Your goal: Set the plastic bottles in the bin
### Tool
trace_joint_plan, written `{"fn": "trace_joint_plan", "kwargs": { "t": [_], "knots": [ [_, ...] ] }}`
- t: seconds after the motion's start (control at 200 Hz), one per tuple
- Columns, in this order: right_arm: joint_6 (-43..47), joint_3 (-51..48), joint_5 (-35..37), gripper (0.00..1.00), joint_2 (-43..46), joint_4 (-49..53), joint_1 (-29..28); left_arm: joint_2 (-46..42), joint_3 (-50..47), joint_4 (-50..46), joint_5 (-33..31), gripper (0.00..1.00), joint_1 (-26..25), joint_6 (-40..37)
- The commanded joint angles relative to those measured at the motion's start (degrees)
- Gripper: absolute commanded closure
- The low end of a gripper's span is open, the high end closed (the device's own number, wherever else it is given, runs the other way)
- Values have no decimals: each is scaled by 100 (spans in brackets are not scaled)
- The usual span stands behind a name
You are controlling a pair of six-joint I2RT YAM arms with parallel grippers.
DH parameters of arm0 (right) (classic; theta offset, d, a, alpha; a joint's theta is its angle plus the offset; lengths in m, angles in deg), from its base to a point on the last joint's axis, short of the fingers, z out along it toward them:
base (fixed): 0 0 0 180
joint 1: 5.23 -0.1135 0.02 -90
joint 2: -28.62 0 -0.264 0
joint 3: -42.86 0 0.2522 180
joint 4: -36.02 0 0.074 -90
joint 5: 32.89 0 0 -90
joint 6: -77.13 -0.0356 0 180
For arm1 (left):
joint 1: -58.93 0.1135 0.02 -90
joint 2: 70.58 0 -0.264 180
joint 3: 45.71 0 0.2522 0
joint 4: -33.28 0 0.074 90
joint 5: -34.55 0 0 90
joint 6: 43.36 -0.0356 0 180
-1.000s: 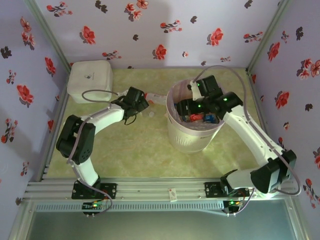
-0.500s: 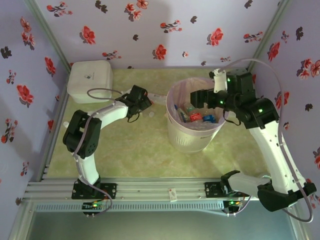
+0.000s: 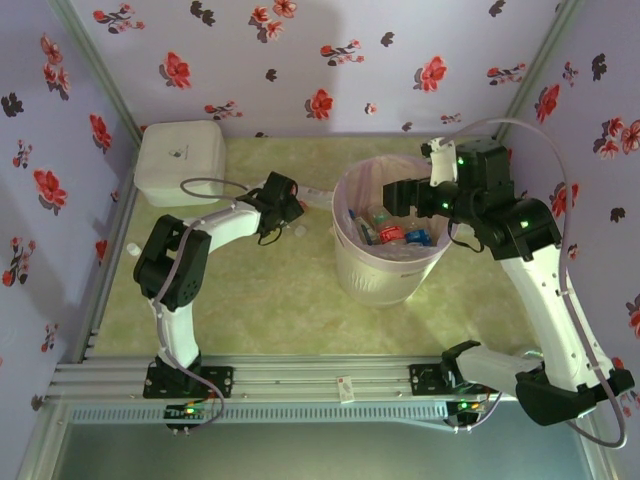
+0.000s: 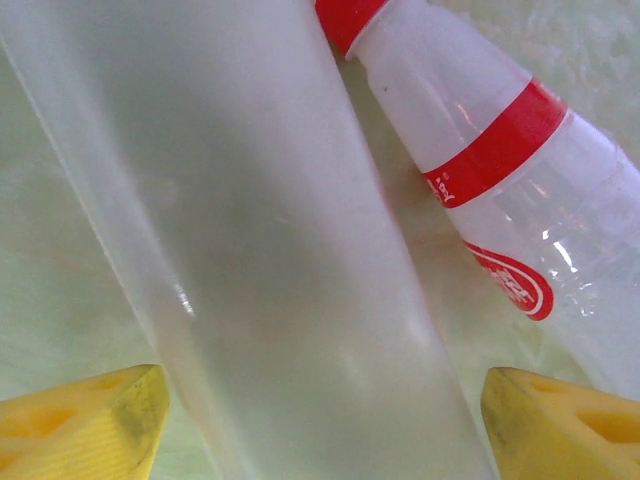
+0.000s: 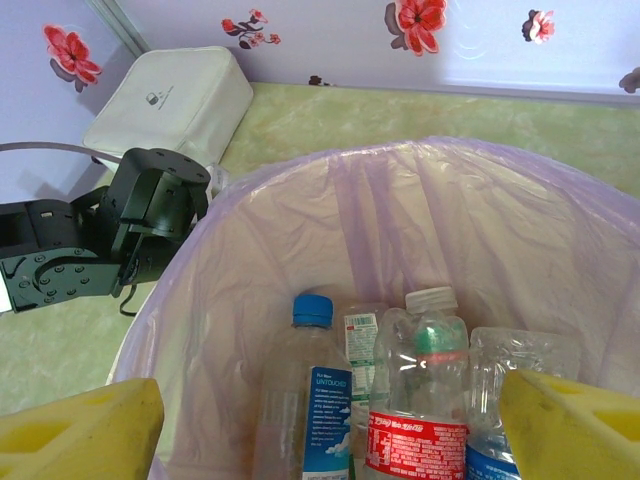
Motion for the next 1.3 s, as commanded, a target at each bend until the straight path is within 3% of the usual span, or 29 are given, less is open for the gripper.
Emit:
{"fn": "trace_joint_plan", "kwargs": {
  "t": [0.0, 0.17, 0.31, 0.5, 0.72, 1.01, 1.295],
  "knots": [
    [-24, -151, 88, 13, 136, -210, 76, 77, -170, 118, 8, 24, 26, 140],
    [-67, -175, -12, 13, 92, -303, 94, 46, -281, 168, 8, 31, 33, 76],
    [-85, -167, -45, 13, 70, -320, 94, 75, -342, 227, 32, 11, 39, 35],
    [-95, -189, -27, 14, 90, -289, 94, 195, -305, 348, 78, 3, 45, -59],
    [-77, -229, 50, 14, 107, -259, 101, 247, -322, 295, 103, 23, 65, 8],
    [-94, -224, 70, 14, 174, -299, 102, -93, -439, 221, 19, 39, 73, -28],
    [-232, -92, 51, 16, 181, -456, 103, -1158, -674, 215, -151, 50, 32, -909]
  ]
}}
